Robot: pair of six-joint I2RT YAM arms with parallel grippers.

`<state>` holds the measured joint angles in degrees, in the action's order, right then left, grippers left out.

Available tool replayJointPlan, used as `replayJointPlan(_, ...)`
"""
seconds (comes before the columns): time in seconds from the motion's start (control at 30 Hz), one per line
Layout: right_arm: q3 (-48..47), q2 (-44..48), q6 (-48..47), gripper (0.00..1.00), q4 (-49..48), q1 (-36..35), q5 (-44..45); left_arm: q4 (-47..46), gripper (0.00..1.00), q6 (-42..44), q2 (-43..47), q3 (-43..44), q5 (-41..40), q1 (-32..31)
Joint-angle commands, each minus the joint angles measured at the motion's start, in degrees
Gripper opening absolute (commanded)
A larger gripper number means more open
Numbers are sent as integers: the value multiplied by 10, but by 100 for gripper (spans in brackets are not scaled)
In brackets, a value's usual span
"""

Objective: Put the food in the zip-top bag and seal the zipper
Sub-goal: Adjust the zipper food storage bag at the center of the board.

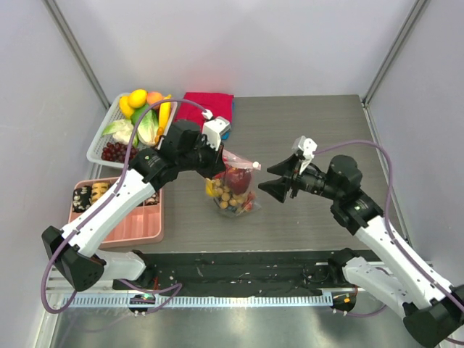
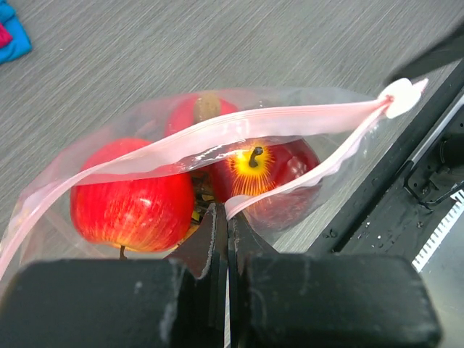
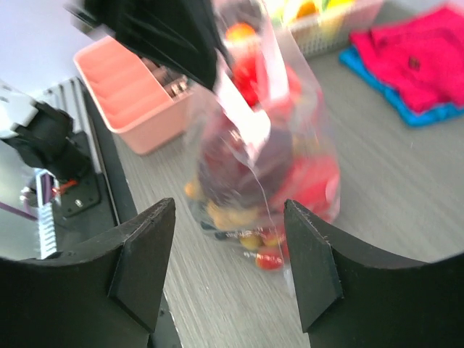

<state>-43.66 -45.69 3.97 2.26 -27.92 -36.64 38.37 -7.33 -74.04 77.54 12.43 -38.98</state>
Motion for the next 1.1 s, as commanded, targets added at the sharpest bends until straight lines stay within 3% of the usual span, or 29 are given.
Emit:
replayJointPlan(0.0, 37, -26, 0, 66, -132, -10, 30, -27, 0, -8, 6, 22, 7, 3)
replayJointPlan(0.17, 38, -48, -37, 60, -154, -17, 34, -22, 0, -4, 9, 17, 12, 4)
replayJointPlan(0.5, 41, -68, -83, 59, -204, -22, -2, -26, 0, 0, 13, 17, 17, 5)
replayJointPlan(0.87, 30, -94, -93, 25, -225, -27, -4, -27, 0, 3, 15, 13, 22, 5)
replayJointPlan(1.07, 19, -90, -89, 31, -215, -28, -1, -23, 0, 6, 14, 15, 28, 5)
